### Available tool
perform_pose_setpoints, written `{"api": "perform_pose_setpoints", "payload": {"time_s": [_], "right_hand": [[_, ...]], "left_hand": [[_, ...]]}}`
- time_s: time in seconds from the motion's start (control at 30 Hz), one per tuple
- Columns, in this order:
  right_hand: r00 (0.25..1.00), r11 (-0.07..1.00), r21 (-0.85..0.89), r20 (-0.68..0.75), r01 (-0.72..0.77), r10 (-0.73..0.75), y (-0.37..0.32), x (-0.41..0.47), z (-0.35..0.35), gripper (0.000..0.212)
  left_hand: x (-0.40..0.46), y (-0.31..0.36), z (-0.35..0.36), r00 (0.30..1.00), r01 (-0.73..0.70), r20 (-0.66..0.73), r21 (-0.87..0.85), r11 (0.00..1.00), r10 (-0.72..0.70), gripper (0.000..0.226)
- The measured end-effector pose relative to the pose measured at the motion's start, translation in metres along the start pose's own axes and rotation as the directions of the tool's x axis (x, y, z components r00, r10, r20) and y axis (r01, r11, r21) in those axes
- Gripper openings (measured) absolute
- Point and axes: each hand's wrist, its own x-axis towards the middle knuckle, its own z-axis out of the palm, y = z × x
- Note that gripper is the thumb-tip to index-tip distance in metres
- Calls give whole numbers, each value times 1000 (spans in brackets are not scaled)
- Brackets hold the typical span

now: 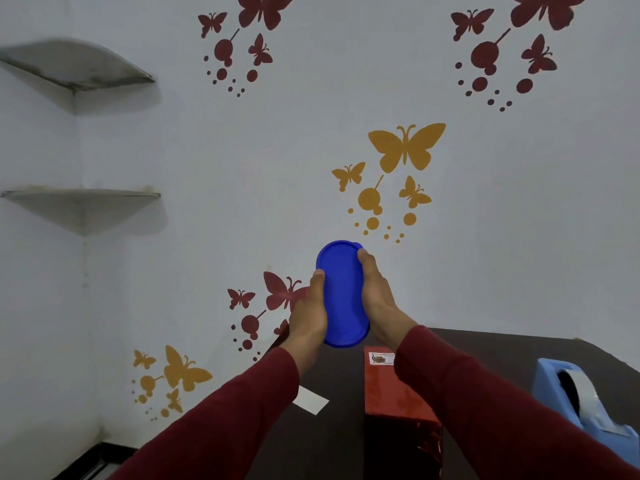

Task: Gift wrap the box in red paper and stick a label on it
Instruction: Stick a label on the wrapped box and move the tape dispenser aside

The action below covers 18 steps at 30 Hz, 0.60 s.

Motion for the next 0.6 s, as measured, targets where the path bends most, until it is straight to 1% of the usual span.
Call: {"api": "perform_pose_setpoints", "payload": {"time_s": [0.07,0.13,0.2,0.23,0.33,0.37,0.47,0.53,0.6], "right_hand": [[1000,999,-37,-20,9,-10,10,9,3,69],[1000,997,-74,6,19,-19,17,16,9,65],[999,999,-54,52,7,-4,20,24,17,64],[997,1000,-27,72,-10,12,21,29,22,63],[989,998,21,138,-59,55,27,46,36,51],[990,997,12,123,-73,71,29,53,40,50],[993,991,-80,42,-109,113,46,84,52,66],[990,984,-110,-14,-141,140,62,112,60,75],[984,977,-116,-48,-176,172,82,150,68,81]], "left_hand": [[11,7,-8,993,95,73,-64,993,-90,53],[24,19,-13,987,118,116,-44,992,-112,65],[42,27,-16,991,91,95,16,996,-92,78],[52,27,-18,993,86,79,27,996,-87,78],[80,23,-23,992,120,47,17,993,-121,69],[90,22,-23,990,135,41,14,991,-136,65],[125,9,-29,978,203,48,-17,979,-202,55],[145,-1,-33,964,260,76,-51,964,-256,51],[163,-17,-42,950,310,71,-64,949,-306,39]]}}
